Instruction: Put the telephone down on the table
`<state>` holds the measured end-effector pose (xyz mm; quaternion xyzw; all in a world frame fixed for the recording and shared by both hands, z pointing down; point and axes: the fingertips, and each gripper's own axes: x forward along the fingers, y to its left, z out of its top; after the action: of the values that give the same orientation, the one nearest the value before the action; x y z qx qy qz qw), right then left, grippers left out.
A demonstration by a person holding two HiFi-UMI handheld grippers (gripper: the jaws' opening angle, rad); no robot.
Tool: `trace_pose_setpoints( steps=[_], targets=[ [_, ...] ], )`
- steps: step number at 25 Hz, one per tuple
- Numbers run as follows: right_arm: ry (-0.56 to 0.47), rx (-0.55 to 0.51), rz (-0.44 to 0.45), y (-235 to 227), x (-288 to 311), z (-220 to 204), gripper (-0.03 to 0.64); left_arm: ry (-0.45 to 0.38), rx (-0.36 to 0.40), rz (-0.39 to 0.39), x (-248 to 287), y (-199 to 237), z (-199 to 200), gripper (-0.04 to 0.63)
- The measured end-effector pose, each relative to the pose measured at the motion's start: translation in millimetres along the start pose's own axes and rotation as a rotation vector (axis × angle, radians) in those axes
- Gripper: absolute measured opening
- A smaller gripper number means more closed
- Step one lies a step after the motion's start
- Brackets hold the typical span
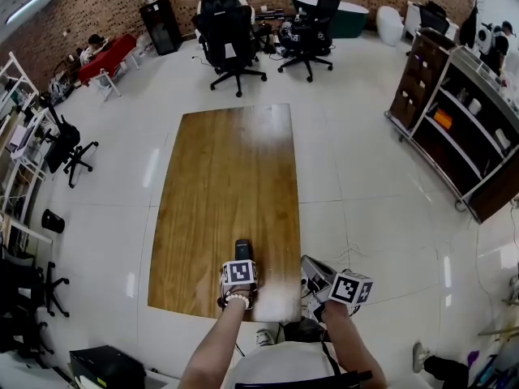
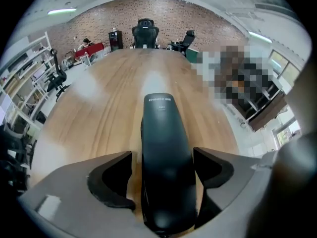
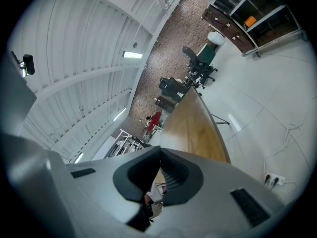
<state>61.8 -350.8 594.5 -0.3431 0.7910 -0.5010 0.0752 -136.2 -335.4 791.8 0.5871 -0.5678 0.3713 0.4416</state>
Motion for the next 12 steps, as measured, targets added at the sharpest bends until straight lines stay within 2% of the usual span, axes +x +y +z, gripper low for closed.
trace_pose_setpoints(
  steps=[3, 6, 9, 12],
  targets=[
    [-0.002, -0.015, -0.002, 4, -2, 1, 0.002, -0.076, -0.066, -0.080, -24, -1, 3, 0.407],
    [0.003, -0.041, 0.004, 14, 1, -1, 0.002, -0.199, -0.151, -0.169, -58, 3, 8, 0.394],
    [0.014, -0.072, 0.013, 28, 5, -7, 0.002, -0.327, -0.241, -0.253, -96, 12, 11, 0.311],
    [0.020, -0.096, 0.018, 40, 7, -14, 0.002, -0.407, -0.258, -0.268, -128, 24, 9, 0.229]
  ],
)
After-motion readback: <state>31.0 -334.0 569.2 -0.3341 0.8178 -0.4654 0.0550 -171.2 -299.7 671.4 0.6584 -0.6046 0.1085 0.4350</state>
